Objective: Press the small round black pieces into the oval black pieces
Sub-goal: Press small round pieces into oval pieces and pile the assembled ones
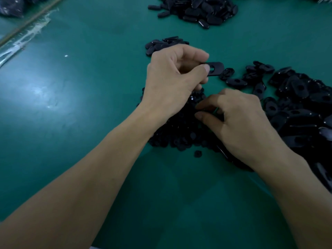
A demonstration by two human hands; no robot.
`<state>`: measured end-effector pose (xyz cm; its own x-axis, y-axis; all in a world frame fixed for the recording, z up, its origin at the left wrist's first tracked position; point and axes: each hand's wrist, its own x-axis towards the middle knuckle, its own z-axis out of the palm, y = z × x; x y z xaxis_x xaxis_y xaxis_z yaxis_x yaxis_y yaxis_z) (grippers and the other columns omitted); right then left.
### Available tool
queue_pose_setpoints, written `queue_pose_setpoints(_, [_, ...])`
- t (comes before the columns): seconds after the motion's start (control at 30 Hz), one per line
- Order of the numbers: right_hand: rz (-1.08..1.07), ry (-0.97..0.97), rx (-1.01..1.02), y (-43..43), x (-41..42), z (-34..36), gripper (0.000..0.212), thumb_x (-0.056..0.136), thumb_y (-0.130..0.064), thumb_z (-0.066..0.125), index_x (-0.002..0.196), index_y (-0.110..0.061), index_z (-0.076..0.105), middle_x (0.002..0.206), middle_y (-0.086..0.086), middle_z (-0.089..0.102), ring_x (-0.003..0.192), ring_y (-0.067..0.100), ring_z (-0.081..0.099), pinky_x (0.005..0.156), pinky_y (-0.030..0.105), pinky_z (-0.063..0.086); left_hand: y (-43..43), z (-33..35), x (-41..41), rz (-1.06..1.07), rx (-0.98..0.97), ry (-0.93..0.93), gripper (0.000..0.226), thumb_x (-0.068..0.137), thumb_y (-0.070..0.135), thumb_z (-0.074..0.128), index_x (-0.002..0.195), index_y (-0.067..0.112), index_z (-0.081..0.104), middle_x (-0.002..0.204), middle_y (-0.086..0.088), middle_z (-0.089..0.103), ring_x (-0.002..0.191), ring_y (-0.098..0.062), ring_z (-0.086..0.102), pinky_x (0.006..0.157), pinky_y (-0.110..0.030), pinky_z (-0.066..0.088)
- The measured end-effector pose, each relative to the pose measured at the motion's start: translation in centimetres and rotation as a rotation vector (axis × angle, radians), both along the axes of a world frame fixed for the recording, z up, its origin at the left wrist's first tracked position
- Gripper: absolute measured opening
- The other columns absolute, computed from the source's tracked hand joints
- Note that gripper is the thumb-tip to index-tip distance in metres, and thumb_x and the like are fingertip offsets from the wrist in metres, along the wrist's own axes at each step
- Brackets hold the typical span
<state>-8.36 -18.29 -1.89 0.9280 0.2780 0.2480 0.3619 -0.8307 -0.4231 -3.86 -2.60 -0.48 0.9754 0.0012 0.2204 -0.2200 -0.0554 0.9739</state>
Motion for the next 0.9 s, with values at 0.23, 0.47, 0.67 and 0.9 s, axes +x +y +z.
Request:
queue_pose_setpoints(0.23, [0.029,-0.007,0.035,0.24,-0.19,0.16,0.020,0.090,-0.028,0.073,0.109,-0.024,0.072,0.088,-0.003,0.060,0.087,0.019,0.053,0.075,0.033,0.040,0.07,-0.03,0.08,0.053,0.014,-0.002,0.014,0.087,0.002,0.073,0.086,0.016,0.071,0.072,0.001,0.075,0.067,-0.016,0.073,0.063,-0.025,0.055])
queue_pose_setpoints(0.47, [0.063,0.016,0.064,0.52,-0.45,0.24,0.006,0.090,-0.020,0.071,0.096,-0.020,0.069,0.085,-0.001,0.060,0.085,0.022,0.054,0.077,0.042,0.046,0.08,0.03,-0.05,0.057,0.016,-0.019,0.014,0.086,0.002,0.073,0.087,0.016,0.072,0.073,0.000,0.075,0.068,-0.014,0.073,0.063,-0.024,0.055])
queue_pose_setpoints(0.67, [0.050,0.001,0.149,0.48,-0.35,0.31,0.024,0.091,-0.016,0.071,0.115,-0.019,0.071,0.087,-0.002,0.066,0.085,0.022,0.060,0.079,0.044,0.051,0.14,0.05,-0.05,0.067,0.046,-0.034,0.013,0.086,0.003,0.073,0.087,0.017,0.072,0.071,0.001,0.074,0.067,-0.017,0.072,0.063,-0.025,0.055])
queue_pose_setpoints(0.9, [0.010,-0.022,0.165,0.19,-0.10,0.67,0.020,0.092,-0.020,0.071,0.112,-0.019,0.070,0.086,-0.007,0.065,0.081,0.010,0.059,0.075,0.020,0.046,0.10,0.12,-0.13,0.059,0.057,-0.037,0.015,0.087,0.004,0.073,0.086,0.018,0.071,0.070,0.002,0.074,0.067,-0.016,0.072,0.061,-0.024,0.054])
